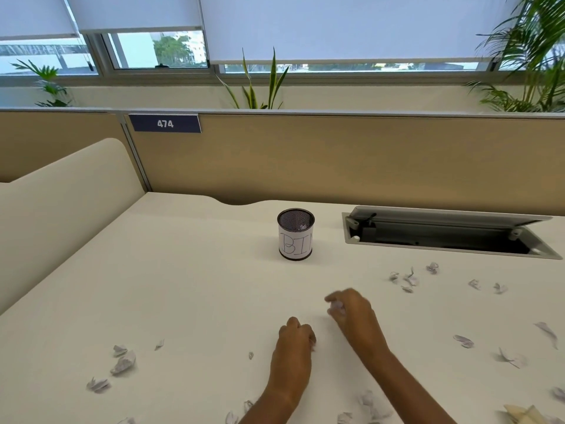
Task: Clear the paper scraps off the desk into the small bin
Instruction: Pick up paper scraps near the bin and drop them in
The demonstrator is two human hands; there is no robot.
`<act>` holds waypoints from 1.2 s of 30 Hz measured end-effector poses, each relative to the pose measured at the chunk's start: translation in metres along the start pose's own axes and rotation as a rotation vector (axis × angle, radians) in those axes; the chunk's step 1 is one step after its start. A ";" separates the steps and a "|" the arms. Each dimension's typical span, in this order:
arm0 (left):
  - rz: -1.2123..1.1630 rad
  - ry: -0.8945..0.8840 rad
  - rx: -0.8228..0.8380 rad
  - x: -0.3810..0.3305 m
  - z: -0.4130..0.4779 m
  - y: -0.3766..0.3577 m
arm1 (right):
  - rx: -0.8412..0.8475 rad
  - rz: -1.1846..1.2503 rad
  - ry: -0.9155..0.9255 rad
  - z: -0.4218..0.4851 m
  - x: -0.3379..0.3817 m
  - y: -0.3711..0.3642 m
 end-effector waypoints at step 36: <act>-0.113 -0.192 -0.256 -0.059 0.183 0.070 | -0.076 -0.060 0.001 0.040 -0.034 -0.024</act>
Point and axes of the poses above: each hand's wrist, its own z-axis towards the middle knuckle, its own y-axis out of the back of the hand, x = y × z, the point moved 5 cm from there along z, towards the middle knuckle, and after that the axes turned 13 degrees about -z, right-handed, at the moved point
